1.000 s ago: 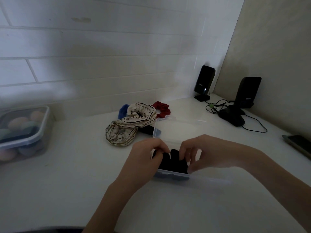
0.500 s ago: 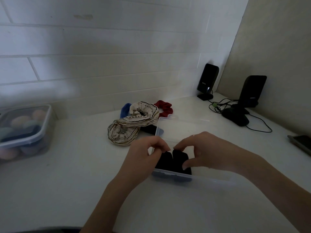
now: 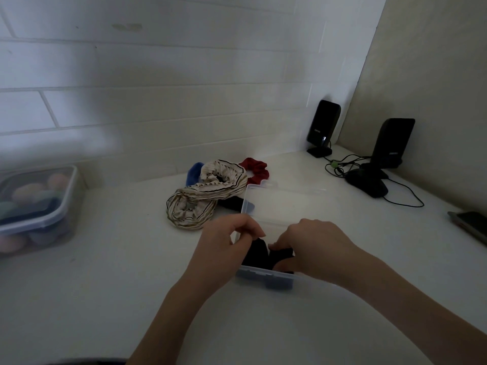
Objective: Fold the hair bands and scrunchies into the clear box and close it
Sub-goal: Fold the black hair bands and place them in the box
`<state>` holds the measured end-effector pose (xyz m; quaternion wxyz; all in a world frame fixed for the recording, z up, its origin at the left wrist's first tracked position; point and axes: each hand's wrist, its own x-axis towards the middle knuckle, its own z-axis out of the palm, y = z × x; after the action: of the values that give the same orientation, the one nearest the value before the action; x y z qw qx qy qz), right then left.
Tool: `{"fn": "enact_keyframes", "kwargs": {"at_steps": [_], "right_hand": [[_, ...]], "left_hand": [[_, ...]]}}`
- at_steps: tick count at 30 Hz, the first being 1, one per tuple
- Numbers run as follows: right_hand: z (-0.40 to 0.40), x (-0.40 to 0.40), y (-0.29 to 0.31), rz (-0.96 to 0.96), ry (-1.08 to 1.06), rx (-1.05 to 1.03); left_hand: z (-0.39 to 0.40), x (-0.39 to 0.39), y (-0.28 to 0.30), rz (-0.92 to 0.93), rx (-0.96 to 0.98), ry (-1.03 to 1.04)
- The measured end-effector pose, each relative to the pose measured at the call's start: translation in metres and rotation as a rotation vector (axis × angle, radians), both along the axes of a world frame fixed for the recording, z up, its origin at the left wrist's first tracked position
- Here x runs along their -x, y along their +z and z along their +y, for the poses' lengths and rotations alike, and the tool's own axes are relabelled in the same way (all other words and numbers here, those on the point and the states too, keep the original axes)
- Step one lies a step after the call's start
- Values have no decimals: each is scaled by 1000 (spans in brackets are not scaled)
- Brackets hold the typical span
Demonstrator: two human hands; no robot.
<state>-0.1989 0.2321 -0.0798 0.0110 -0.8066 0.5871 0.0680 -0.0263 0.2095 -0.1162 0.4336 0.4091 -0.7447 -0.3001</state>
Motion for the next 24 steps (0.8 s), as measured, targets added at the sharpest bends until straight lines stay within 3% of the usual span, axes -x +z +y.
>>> {"fn": "enact_keyframes", "kwargs": {"at_steps": [3, 7, 10, 14, 24], "right_hand": [[2, 5, 4, -110, -42, -10], [4, 21, 14, -525, -144, -35], [3, 27, 20, -695, -176, 54], [-1, 22, 27, -775, -155, 78], [-8, 21, 25, -704, -152, 108]], "left_hand": [[1, -1, 0, -6, 2, -7], [2, -2, 0, 45, -9, 0], [2, -1, 0, 116, -42, 5], [1, -1, 0, 152, -59, 6], [-2, -3, -2, 168, -64, -19]]}}
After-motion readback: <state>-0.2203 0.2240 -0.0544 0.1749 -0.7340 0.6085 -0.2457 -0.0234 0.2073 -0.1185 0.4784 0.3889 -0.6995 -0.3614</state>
